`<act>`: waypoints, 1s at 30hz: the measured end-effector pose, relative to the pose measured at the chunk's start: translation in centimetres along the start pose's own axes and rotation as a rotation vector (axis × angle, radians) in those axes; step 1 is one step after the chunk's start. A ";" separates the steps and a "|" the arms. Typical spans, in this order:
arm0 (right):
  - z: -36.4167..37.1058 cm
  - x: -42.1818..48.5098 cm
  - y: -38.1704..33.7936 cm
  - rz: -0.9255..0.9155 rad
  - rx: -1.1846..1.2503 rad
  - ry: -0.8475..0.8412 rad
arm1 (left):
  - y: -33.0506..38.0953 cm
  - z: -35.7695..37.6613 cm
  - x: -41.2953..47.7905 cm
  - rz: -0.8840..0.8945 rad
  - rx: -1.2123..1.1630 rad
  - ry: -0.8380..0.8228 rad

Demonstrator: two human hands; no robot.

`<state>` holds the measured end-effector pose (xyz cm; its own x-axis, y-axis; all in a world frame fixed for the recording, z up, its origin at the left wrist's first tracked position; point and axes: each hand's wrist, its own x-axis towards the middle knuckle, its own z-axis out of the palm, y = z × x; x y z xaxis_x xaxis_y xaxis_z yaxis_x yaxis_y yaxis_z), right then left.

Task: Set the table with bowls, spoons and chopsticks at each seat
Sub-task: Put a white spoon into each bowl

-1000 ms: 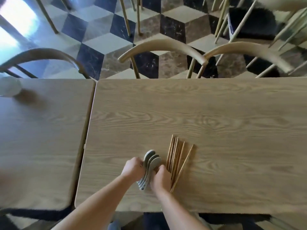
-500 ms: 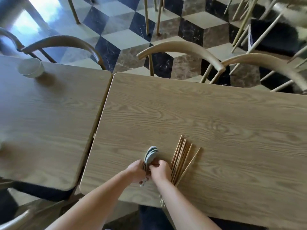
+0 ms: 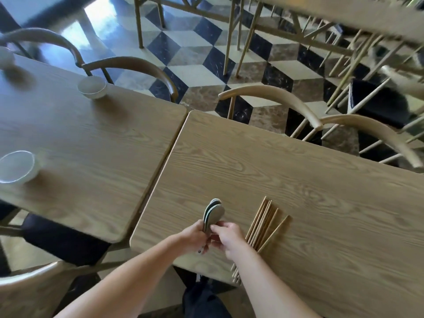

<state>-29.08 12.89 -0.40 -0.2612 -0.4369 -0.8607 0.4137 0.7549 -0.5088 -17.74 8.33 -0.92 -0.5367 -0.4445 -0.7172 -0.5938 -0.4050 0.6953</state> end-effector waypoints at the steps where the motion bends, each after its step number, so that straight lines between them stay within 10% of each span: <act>1: 0.6 -0.3 0.1 -0.009 -0.013 -0.004 | -0.1 -0.6 -1.0 0.023 -0.042 -0.007; 20: 26.4 -14.9 12.0 -0.247 -0.317 -0.330 | -18.3 -15.7 -26.7 0.114 -0.462 0.259; 30: 33.8 -16.1 10.5 -0.348 -0.658 -0.223 | -23.6 -22.9 -30.8 0.059 -0.568 0.599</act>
<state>8.92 11.33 7.52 -0.0708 -0.7375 -0.6716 -0.2810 0.6608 -0.6960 26.55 13.26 5.86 -0.0513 -0.7631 -0.6443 -0.0949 -0.6385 0.7638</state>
